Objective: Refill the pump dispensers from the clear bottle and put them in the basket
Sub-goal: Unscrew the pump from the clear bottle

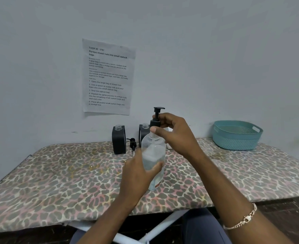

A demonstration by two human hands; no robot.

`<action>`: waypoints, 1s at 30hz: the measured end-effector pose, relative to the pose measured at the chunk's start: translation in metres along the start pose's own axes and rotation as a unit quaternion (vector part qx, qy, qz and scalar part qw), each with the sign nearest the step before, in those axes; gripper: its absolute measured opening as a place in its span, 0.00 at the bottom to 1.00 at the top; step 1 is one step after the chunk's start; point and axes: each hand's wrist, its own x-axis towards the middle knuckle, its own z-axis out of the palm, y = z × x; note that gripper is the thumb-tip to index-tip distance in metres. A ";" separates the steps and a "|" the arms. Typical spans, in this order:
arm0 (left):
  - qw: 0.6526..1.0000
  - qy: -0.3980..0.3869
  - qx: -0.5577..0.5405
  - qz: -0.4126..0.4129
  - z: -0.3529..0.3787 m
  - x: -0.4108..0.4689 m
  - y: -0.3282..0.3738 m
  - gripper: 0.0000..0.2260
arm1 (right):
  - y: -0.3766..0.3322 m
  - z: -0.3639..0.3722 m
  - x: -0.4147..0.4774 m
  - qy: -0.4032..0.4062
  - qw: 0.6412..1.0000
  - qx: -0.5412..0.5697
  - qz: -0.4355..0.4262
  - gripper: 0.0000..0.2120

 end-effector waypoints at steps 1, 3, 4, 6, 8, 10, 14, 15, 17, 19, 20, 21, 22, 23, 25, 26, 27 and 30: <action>1.000 -0.003 0.001 -0.002 0.000 0.000 0.001 0.28 | -0.001 -0.001 0.002 0.006 1.000 0.002 -0.005 0.15; 1.000 -0.008 -0.003 -0.005 -0.001 -0.001 0.003 0.28 | -0.006 -0.005 0.008 0.019 1.000 0.012 -0.017 0.16; 1.000 -0.009 -0.005 -0.007 -0.002 -0.001 0.004 0.29 | -0.009 -0.007 0.012 0.025 0.999 0.016 -0.023 0.16; 1.000 -0.010 -0.010 -0.009 -0.003 -0.001 0.005 0.33 | -0.017 -0.013 0.019 0.033 0.999 0.016 -0.036 0.17; 0.999 -0.015 -0.028 -0.009 -0.005 -0.002 0.009 0.38 | -0.029 -0.020 0.026 0.036 0.998 0.018 -0.053 0.17; 0.998 -0.015 -0.053 0.000 -0.009 -0.002 0.012 0.42 | -0.044 -0.027 0.034 0.038 0.996 0.022 -0.073 0.16; 0.996 0.012 -0.080 0.026 -0.021 0.000 0.024 0.44 | -0.078 -0.041 0.053 0.046 0.991 0.020 -0.122 0.17; 0.996 0.020 -0.089 0.024 -0.024 0.002 0.028 0.44 | -0.087 -0.044 0.057 0.048 0.989 0.019 -0.135 0.17; 0.992 0.026 -0.120 0.020 -0.032 0.006 0.034 0.42 | -0.104 -0.049 0.065 0.051 0.986 0.018 -0.157 0.18; 0.989 0.029 -0.143 0.023 -0.039 0.010 0.040 0.38 | -0.121 -0.052 0.071 0.052 0.984 0.013 -0.170 0.18; 0.987 0.036 -0.152 0.025 -0.043 0.012 0.041 0.36 | -0.129 -0.053 0.073 0.050 0.983 0.012 -0.175 0.18; 0.986 0.047 -0.160 0.027 -0.046 0.013 0.043 0.35 | -0.136 -0.054 0.077 0.048 0.982 0.011 -0.180 0.18; 0.984 0.058 -0.167 0.029 -0.051 0.015 0.045 0.34 | -0.142 -0.054 0.079 0.047 0.982 0.012 -0.183 0.17; 0.982 0.070 -0.173 0.030 -0.054 0.016 0.047 0.34 | -0.148 -0.053 0.082 0.045 0.981 0.014 -0.186 0.17; 0.980 0.083 -0.180 0.026 -0.059 0.019 0.050 0.32 | -0.155 -0.053 0.084 0.029 0.981 0.022 -0.188 0.16; 0.979 0.087 -0.182 0.025 -0.062 0.021 0.052 0.30 | -0.153 -0.051 0.086 0.022 0.982 0.028 -0.185 0.16; 0.978 0.088 -0.185 0.024 -0.065 0.023 0.052 0.28 | -0.151 -0.048 0.088 0.015 0.983 0.031 -0.181 0.15; 0.975 0.104 -0.196 0.017 -0.081 0.023 0.052 0.22 | -0.156 -0.029 0.089 -0.014 0.984 0.053 -0.171 0.15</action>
